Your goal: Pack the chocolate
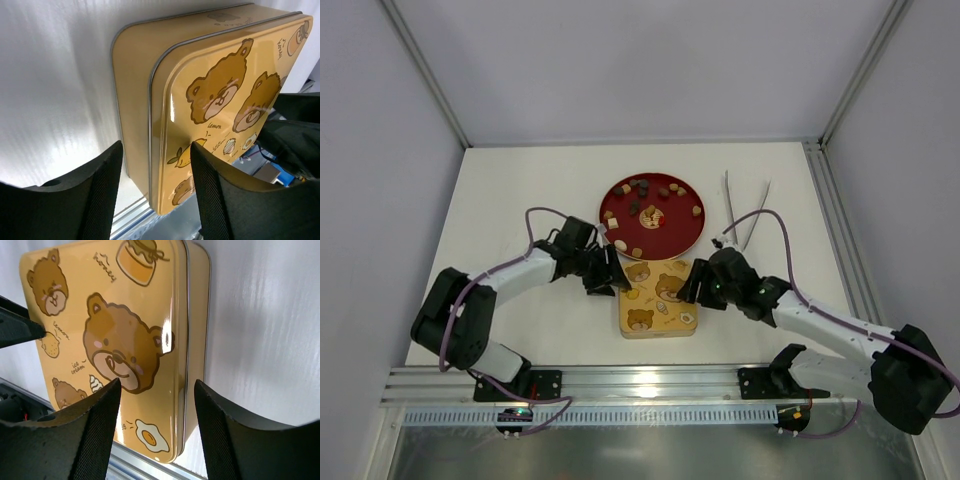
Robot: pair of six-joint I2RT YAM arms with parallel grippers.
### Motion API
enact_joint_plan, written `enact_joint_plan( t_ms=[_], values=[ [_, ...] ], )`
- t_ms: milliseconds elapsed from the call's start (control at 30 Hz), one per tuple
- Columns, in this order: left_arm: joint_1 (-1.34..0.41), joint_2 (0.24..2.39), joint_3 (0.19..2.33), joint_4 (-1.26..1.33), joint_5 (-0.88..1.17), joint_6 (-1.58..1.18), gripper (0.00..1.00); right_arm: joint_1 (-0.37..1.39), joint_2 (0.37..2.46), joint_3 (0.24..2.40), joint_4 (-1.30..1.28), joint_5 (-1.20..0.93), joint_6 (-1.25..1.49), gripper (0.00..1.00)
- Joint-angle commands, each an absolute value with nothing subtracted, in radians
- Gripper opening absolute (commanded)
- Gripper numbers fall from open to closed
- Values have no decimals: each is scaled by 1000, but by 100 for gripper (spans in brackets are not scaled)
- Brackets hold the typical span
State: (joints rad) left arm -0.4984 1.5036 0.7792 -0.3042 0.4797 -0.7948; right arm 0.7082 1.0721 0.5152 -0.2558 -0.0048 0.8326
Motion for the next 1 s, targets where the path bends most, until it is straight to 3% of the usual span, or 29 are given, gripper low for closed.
enact_joint_plan(
  t_ms=[0,133,300,367,567,967],
  values=[
    [-469,1444,845,-422,419,-697,57,660,1023,618,-327,-5,767,62],
    [-439,1396,946,-553,422,-615,58,504,971,684,-403,-72,671,66],
    [-416,1322,1075,-630,408,-554,60,460,862,834,-515,-5,572,82],
    [-414,1298,1124,-672,397,-534,61,454,861,891,-561,50,532,84],
    [-414,1224,1198,-693,394,-529,61,454,862,1057,-624,96,511,86],
    [-414,1164,1224,-727,388,-518,63,454,789,1052,-617,167,503,87]
  ],
)
